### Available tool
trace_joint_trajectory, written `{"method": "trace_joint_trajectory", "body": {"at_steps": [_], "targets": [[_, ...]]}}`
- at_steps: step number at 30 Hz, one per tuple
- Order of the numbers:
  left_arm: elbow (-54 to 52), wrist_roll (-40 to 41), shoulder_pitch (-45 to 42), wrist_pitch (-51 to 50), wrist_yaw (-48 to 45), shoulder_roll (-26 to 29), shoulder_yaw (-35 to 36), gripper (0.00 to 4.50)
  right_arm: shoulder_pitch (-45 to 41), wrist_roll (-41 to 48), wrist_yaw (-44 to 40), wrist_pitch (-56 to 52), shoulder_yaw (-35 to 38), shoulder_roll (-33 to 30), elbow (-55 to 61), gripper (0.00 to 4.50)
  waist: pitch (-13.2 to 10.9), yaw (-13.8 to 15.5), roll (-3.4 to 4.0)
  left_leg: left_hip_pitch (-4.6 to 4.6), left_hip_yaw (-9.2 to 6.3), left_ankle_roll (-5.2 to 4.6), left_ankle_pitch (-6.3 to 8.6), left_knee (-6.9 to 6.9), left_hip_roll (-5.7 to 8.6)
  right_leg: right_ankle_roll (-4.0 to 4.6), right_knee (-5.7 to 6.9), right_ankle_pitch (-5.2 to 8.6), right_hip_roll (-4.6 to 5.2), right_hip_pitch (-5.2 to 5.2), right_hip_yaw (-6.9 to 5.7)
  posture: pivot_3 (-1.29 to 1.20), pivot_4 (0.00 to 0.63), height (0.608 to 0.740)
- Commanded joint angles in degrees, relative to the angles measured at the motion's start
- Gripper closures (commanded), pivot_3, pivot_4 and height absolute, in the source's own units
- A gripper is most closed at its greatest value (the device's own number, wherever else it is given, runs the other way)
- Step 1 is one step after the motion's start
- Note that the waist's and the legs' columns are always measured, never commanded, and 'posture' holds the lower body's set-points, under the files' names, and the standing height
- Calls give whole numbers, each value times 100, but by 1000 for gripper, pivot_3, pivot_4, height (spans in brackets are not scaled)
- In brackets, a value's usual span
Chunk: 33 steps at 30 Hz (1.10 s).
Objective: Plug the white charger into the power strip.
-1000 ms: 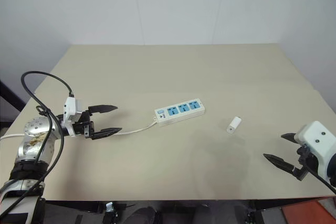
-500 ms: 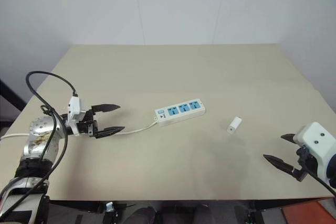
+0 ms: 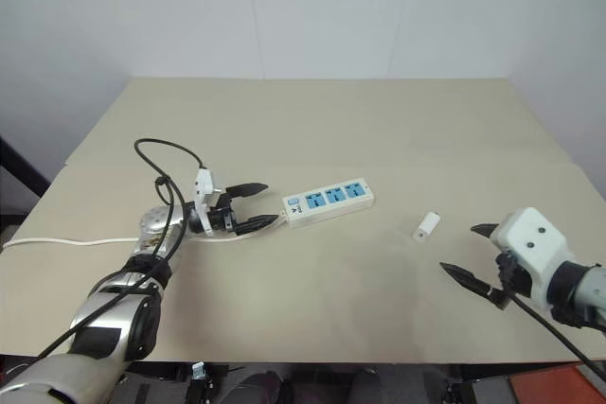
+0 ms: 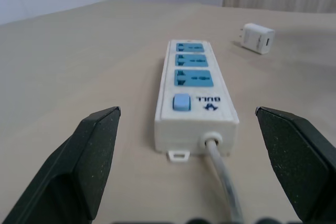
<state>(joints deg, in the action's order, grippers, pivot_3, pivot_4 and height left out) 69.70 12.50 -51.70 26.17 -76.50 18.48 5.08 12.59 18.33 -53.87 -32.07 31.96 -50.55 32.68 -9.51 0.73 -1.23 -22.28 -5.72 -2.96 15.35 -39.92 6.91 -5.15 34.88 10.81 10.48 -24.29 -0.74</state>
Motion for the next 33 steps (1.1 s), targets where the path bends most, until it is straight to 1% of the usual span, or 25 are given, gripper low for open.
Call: {"method": "trace_joint_trajectory", "body": {"at_steps": [1, 9, 15, 22, 27, 33], "targets": [[282, -200, -318, 206, 338, -94, 70, 18, 117, 88, 198, -119, 89, 80, 379, 0, -1, 3, -1, 0, 0, -1, 1, 0, 0, 0, 1, 0, 0, 1, 0, 0, 150, 740], [610, -787, -542, 176, 825, -306, -38, 18, 355, 183, 492, -308, 112, 208, 778, 0, -1, -5, -2, 2, 0, -15, 9, -4, 2, -4, 3, 2, -1, 2, 0, 0, 150, 740], [706, -1203, -527, -8, 871, -466, -230, 18, 355, 176, 625, -391, 11, 204, 850, 0, 1, 8, -3, 8, 0, -16, 9, -7, 2, -4, 4, 2, 0, 10, 0, 0, 150, 740], [698, -1297, -443, 17, 713, -499, -156, 18, 417, 90, 727, -401, -35, 192, 853, 0, 1, 6, -4, 7, 0, -18, 10, -6, 3, -8, 5, 4, 0, 8, 0, 0, 150, 740], [695, -1277, -347, 83, 909, -499, -64, 18, 297, 41, 819, -359, -167, 179, 746, 0, 2, 0, -3, 11, 0, -18, 10, -7, 3, -8, 6, 4, 0, 11, 1, 0, 150, 740], [690, -1326, -263, 207, 1153, -623, -2, 18, 140, -131, 936, -273, -405, 143, 521, 0, 3, 13, -3, 16, 0, -18, 10, -7, 2, -8, 8, 4, 0, 14, 1, 0, 150, 740]]}}
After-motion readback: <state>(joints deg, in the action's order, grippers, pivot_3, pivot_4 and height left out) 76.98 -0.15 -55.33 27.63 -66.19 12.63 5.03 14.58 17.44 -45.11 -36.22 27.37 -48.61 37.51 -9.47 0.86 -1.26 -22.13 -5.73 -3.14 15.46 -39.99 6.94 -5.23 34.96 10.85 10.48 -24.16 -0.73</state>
